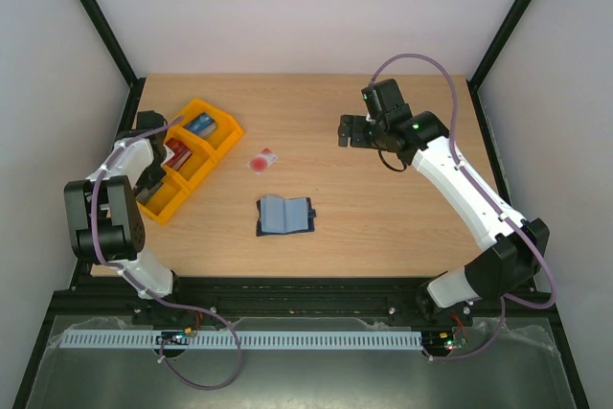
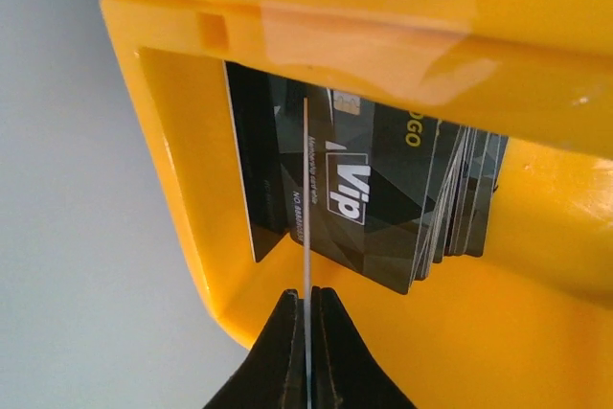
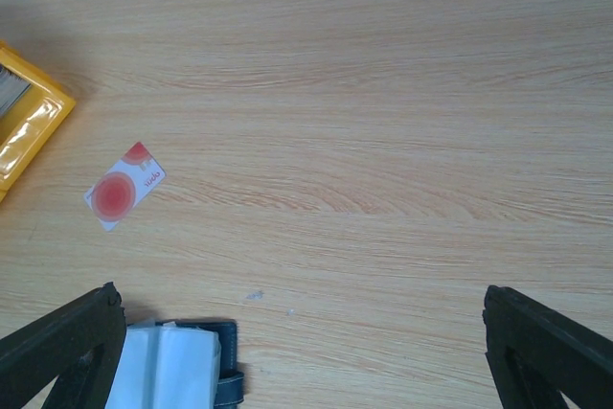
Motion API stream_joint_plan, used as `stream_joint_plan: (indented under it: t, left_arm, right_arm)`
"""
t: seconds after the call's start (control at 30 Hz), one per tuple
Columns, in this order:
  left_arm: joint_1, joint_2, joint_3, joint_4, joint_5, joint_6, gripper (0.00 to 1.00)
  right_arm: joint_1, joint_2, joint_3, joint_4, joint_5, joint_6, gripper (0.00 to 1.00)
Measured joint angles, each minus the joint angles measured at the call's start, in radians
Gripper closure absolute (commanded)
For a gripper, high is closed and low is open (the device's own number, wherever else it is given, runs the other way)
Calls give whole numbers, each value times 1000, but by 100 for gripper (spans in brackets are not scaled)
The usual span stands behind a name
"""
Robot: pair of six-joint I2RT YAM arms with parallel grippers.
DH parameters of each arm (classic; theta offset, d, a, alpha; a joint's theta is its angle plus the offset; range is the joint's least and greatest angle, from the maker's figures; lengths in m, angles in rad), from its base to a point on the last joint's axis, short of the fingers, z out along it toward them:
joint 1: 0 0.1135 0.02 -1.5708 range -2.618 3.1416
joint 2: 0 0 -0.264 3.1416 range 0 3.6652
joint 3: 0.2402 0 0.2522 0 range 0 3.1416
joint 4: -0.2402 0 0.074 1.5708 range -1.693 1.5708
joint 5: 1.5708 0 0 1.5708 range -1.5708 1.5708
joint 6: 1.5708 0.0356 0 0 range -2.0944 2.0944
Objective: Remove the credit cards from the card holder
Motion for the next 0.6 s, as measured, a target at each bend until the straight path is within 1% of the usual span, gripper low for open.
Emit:
stream_joint_plan:
  t: [0.2, 0.27, 0.3, 0.37, 0.4, 0.5, 0.53, 0.6]
  left_arm:
    - [2, 9, -30, 45, -13, 24, 97]
    - [5, 18, -30, 71, -32, 30, 90]
    - [6, 25, -30, 85, -45, 33, 84]
    - [7, 35, -30, 103, -63, 36, 65]
    - [7, 38, -30, 110, -71, 33, 57]
    - [7, 38, -29, 130, -89, 39, 40]
    - [7, 38, -29, 131, -91, 35, 32]
    - [7, 38, -26, 122, -90, 32, 12]
  right_arm:
    - [0, 0, 0, 0, -7, -5, 1]
    - [0, 0, 0, 0, -10, -5, 1]
    - [0, 0, 0, 0, -12, -5, 1]
    - [0, 0, 0, 0, -16, -5, 1]
    - [0, 0, 0, 0, -18, -5, 1]
    - [0, 0, 0, 0, -23, -5, 1]
    - [0, 0, 0, 0, -24, -5, 1]
    - [0, 0, 0, 0, -31, -6, 1]
